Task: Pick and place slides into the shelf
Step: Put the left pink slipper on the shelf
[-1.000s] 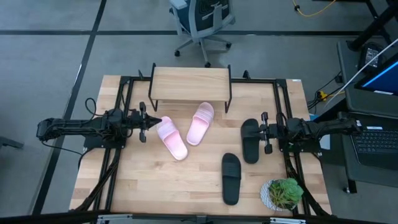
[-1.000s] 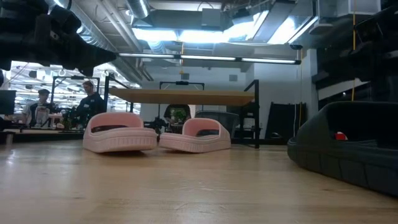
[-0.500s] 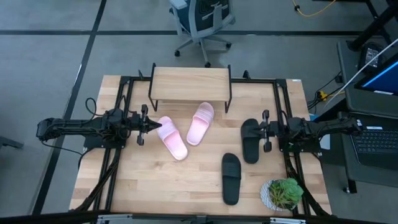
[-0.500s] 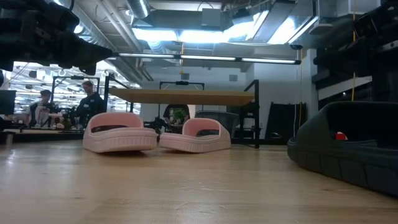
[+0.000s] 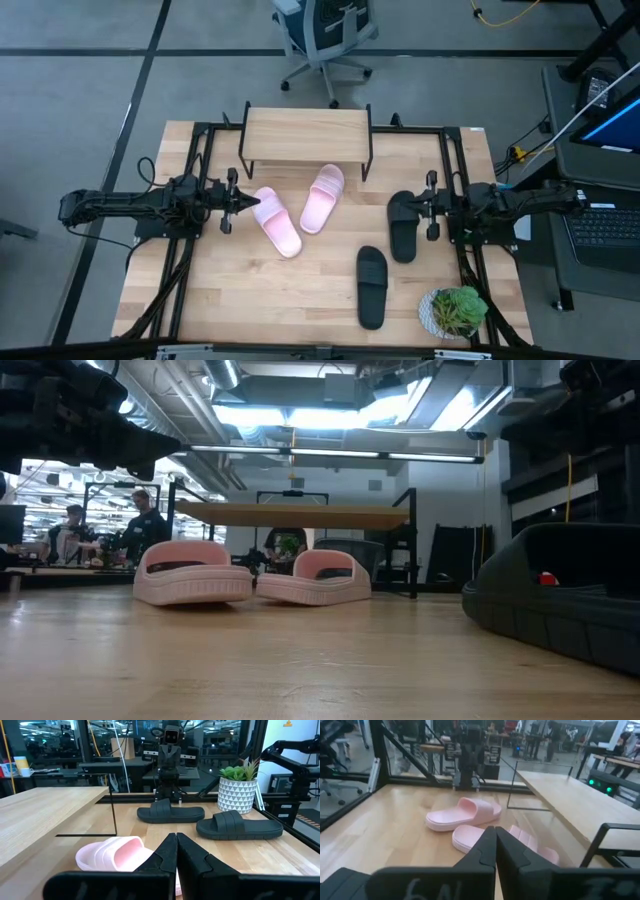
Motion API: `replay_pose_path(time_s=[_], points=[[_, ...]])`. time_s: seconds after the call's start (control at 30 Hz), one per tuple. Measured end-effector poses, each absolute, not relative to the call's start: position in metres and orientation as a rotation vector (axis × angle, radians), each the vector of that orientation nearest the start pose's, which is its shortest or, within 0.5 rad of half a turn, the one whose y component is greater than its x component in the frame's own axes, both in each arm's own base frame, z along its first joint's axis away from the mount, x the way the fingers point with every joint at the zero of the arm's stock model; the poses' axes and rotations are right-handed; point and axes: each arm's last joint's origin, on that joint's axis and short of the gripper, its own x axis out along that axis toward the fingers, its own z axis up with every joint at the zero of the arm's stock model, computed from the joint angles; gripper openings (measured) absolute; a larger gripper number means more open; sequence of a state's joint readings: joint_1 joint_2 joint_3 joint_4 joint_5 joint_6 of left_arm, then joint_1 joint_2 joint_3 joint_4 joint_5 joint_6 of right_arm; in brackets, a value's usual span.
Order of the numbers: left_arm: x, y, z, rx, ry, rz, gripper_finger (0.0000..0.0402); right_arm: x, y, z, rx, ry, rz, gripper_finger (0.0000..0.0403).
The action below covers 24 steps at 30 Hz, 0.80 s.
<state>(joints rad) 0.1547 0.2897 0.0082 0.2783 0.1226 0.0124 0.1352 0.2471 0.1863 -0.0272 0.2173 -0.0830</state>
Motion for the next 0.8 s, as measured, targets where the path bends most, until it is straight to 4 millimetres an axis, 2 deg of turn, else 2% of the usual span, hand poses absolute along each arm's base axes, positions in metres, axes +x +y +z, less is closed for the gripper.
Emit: replay_pose_path(time_s=[0.33, 0.5, 0.8], points=[[0.115, 0.015, 0.168, 0.033, 0.004, 0.054, 0.0000, 0.118, 0.011, 0.216, -0.028, 0.310, -0.057, 0.0003], [0.115, 0.016, 0.168, 0.088, 0.006, 0.074, 0.0000, 0.124, 0.014, 0.225, 0.008, 0.328, 0.014, 0.0004], [0.115, 0.016, 0.168, 0.032, 0.004, 0.075, 0.0000, 0.135, 0.016, 0.228, 0.051, 0.381, 0.013, 0.0003]])
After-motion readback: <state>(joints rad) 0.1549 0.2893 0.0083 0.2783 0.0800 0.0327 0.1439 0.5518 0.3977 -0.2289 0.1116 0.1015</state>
